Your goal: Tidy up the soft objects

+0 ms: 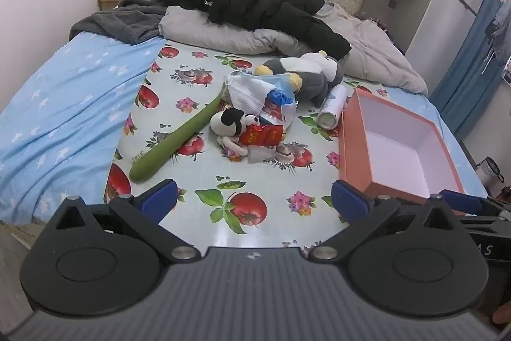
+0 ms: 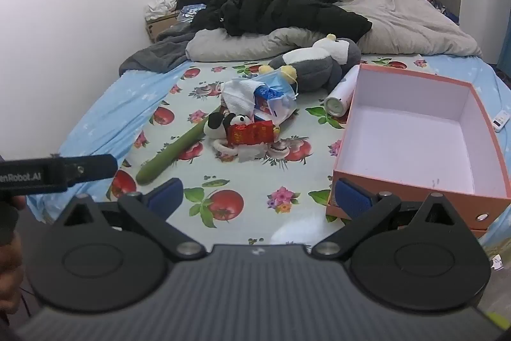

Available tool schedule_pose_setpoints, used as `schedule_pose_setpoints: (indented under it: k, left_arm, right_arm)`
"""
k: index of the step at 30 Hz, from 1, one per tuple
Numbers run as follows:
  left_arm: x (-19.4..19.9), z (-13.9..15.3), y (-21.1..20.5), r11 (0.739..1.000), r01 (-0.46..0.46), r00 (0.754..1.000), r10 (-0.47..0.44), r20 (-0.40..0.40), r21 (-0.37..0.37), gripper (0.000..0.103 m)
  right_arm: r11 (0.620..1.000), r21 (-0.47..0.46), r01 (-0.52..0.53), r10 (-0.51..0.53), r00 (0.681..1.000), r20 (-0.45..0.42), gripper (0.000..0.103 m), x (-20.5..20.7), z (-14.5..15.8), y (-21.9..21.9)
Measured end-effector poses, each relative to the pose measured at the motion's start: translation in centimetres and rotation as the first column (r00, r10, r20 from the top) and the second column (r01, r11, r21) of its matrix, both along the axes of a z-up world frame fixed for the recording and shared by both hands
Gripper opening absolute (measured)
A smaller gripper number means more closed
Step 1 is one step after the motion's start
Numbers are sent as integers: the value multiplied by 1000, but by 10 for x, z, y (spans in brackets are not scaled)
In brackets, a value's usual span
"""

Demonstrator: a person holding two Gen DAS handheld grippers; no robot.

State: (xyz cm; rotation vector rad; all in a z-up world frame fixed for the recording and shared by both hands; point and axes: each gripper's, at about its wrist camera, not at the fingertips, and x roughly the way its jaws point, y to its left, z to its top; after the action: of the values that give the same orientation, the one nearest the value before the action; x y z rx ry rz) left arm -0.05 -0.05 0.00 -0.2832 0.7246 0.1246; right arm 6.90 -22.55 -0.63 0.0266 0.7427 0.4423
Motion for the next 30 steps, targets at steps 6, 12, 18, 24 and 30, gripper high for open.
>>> schedule_pose_setpoints:
  k: [6, 12, 18, 24, 30]
  left_arm:
    - [0, 0, 1, 1000, -6, 1000, 6, -5, 5, 103]
    - [2, 0, -3, 1000, 4, 1000, -4, -13, 10, 103]
    - [2, -3, -3, 1000, 3, 1000, -3, -12, 10, 103]
    - [4, 0, -3, 1000, 3, 1000, -3, -10, 11, 103]
    - [4, 0, -3, 1000, 4, 1000, -4, -8, 10, 103]
  right_arm:
    - [1000, -9, 5, -5, 1000, 0, 103, -2, 0, 2]
    - [1000, 0, -1, 1, 1000, -11, 103, -4, -2, 3]
    - [1000, -1, -2, 2, 1000, -13, 103, -1, -2, 4]
    - [1000, 0, -2, 2, 1000, -15, 103, 0, -2, 4]
    - [1000, -1, -5, 5, 1000, -10, 103, 0, -2, 4]
